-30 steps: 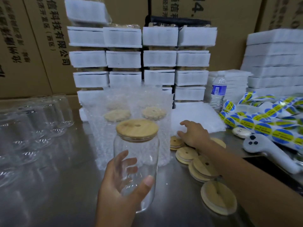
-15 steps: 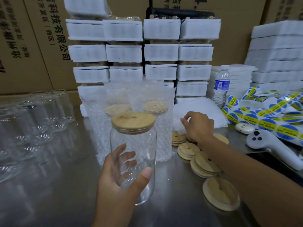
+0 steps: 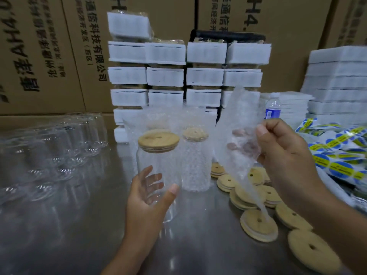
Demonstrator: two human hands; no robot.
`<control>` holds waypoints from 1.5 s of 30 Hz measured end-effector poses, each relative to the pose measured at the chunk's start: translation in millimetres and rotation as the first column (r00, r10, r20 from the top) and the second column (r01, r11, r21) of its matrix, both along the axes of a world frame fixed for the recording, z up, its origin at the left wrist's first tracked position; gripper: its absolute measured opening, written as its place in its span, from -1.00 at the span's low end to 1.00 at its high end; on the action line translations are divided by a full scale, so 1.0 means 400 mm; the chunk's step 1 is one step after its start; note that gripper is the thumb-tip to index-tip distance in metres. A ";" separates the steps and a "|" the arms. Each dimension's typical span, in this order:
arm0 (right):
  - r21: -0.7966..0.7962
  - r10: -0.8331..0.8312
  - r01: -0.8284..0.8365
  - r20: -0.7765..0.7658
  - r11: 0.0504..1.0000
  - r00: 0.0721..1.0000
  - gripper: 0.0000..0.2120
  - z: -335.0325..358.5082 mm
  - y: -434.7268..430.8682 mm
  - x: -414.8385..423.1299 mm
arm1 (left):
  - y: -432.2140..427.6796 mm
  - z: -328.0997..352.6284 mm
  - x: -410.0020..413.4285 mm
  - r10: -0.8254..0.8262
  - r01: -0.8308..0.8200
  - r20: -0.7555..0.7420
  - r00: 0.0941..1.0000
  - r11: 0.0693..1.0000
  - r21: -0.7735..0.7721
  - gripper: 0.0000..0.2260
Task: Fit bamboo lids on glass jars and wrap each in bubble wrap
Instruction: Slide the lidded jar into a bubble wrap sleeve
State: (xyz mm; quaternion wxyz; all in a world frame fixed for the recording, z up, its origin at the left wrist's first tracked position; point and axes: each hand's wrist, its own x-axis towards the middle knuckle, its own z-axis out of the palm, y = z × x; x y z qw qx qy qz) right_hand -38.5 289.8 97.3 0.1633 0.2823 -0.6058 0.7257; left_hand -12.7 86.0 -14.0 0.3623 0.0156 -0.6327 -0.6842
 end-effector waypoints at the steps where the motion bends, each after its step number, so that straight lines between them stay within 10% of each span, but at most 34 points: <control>1: -0.042 0.067 -0.066 0.028 0.997 0.997 -0.81 0.010 0.002 0.023 | -0.002 0.003 0.003 0.016 -0.016 -0.008 1.000 1.000 0.010 -0.39; 10: -0.540 0.340 -0.069 0.421 0.839 0.841 -0.75 -0.060 -0.021 0.046 | -0.062 0.058 0.067 0.141 -0.138 -0.086 0.986 0.990 0.041 -0.35; 21: -0.160 0.158 -0.055 0.760 0.986 0.630 -0.90 -0.237 -0.105 0.112 | -0.067 0.145 0.132 0.116 -0.121 -0.072 0.991 0.990 -0.066 -0.30; 25: 0.049 0.019 -0.081 0.734 0.996 0.679 -0.79 -0.258 -0.112 0.134 | -0.036 0.145 0.134 0.093 -0.101 -0.062 0.994 0.986 -0.133 -0.23; 29: 0.405 -0.342 0.219 0.262 0.888 0.902 -0.76 -0.273 -0.101 0.150 | 0.003 0.135 0.134 0.055 -0.059 -0.027 0.998 0.986 -0.153 -0.29; 32: 0.277 -0.310 0.279 0.074 0.919 0.948 -0.77 -0.262 -0.091 0.139 | 0.036 0.121 0.128 0.014 -0.011 0.019 1.000 0.986 -0.166 -0.32; 37: 0.159 0.072 -0.099 0.165 0.982 0.984 -0.41 -0.174 -0.101 0.110 | 0.123 0.078 0.109 -0.018 0.038 0.102 0.995 0.980 -0.194 -0.31; 45: 0.127 -0.059 0.035 0.191 0.991 0.980 -0.34 -0.165 -0.070 0.064 | 0.157 0.034 0.096 -0.101 0.288 0.418 0.903 0.864 -0.413 0.22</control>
